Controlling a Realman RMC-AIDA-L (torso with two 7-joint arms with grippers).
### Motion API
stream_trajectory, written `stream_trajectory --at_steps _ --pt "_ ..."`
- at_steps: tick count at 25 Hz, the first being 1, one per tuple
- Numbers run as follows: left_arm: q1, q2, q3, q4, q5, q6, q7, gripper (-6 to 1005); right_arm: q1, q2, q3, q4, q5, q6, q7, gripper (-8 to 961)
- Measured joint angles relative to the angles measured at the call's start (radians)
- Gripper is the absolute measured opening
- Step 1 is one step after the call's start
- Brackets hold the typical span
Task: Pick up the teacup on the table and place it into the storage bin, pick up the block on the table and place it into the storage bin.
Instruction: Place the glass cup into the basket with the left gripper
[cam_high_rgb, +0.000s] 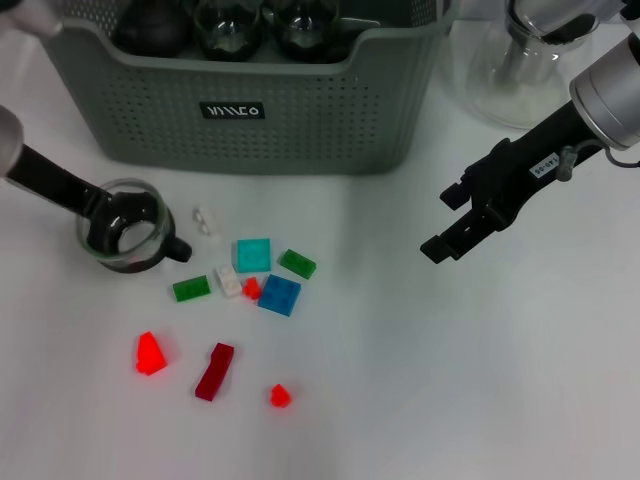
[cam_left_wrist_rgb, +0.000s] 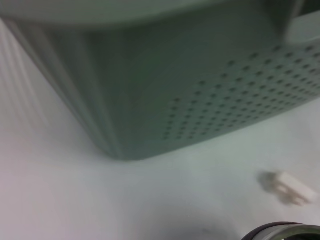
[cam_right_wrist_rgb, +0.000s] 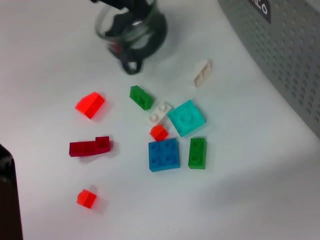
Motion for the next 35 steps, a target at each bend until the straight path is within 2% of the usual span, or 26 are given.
stream_trajectory --at_steps 2,5,7,9,11,13,16,19,22,25,27,29,35 --pt "-0.004 -0.008 -0.056 0.059 -0.059 0.094 0.039 53 0.0 -0.001 0.0 0.0 0.0 0.0 0.0 946" --pt "-0.033 -0.007 -0.18 0.103 -0.246 0.253 0.092 53 0.0 -0.003 0.001 0.001 0.0 -0.001 0.0 946" --pt "-0.073 0.013 -0.28 0.079 -0.419 0.341 0.102 53 0.003 -0.004 0.001 0.001 0.0 -0.005 0.002 946" --pt "-0.109 0.032 -0.334 0.056 -0.549 0.381 0.097 53 0.005 -0.004 -0.002 0.001 0.0 -0.006 0.003 946" --pt "-0.144 0.051 -0.36 0.051 -0.641 0.377 0.08 52 0.007 -0.002 -0.004 0.001 0.0 -0.006 0.005 946" --pt "-0.187 0.066 -0.362 0.061 -0.677 0.331 0.064 52 0.009 -0.002 -0.005 0.0 0.0 -0.006 0.007 946" --pt "-0.265 0.095 -0.325 0.056 -0.628 0.227 0.043 52 0.01 -0.001 -0.005 -0.004 0.0 -0.008 0.014 946" --pt "-0.364 0.132 -0.269 -0.005 -0.51 0.107 0.014 53 0.011 -0.004 0.0 -0.005 0.0 -0.007 0.018 946" --pt "-0.463 0.169 -0.249 -0.148 -0.403 0.0 0.009 53 0.012 -0.005 0.002 -0.003 0.0 -0.004 0.02 946" --pt "-0.529 0.195 -0.231 -0.303 -0.298 -0.13 0.011 54 0.012 -0.005 0.002 -0.002 0.0 0.002 0.02 946" --pt "-0.554 0.199 -0.204 -0.391 -0.214 -0.245 0.009 54 0.012 -0.004 0.001 -0.001 0.0 0.013 0.02 946" --pt "-0.564 0.192 -0.178 -0.449 -0.15 -0.328 0.007 55 0.012 -0.004 0.001 -0.001 0.0 0.016 0.02 946" --pt "-0.568 0.13 -0.11 -0.563 0.013 -0.556 -0.019 56 0.012 -0.007 0.0 -0.001 0.0 0.024 0.02 946"
